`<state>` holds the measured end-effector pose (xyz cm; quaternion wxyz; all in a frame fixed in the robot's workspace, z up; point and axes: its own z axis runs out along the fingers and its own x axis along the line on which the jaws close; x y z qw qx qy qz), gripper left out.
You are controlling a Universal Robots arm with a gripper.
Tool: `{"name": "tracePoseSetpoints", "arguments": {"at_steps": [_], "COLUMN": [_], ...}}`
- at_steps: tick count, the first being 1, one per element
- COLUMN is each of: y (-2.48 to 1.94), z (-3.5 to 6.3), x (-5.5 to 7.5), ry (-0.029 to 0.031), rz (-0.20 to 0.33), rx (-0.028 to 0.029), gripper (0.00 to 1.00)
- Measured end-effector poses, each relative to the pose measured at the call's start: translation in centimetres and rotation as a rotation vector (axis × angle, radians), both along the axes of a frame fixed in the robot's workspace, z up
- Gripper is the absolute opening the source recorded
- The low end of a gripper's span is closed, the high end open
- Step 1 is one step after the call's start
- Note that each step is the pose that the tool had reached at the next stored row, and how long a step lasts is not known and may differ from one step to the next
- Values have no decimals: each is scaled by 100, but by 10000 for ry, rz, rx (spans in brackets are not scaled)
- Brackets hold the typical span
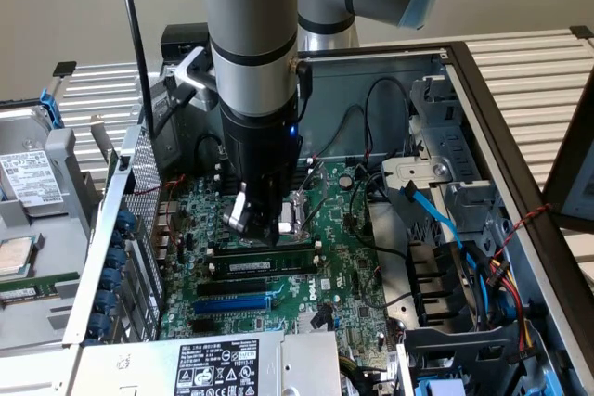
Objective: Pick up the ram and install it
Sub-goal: 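Press down the ram until it locks into place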
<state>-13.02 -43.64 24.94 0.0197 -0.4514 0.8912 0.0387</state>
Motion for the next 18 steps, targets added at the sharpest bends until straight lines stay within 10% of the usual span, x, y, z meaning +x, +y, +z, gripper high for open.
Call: {"name": "tracePoseSetpoints", "arguments": {"at_steps": [18], "y": [0], "z": [0], "x": [0], "ry": [0], "rz": [-2583], "rx": [-30], "gripper": [11]}}
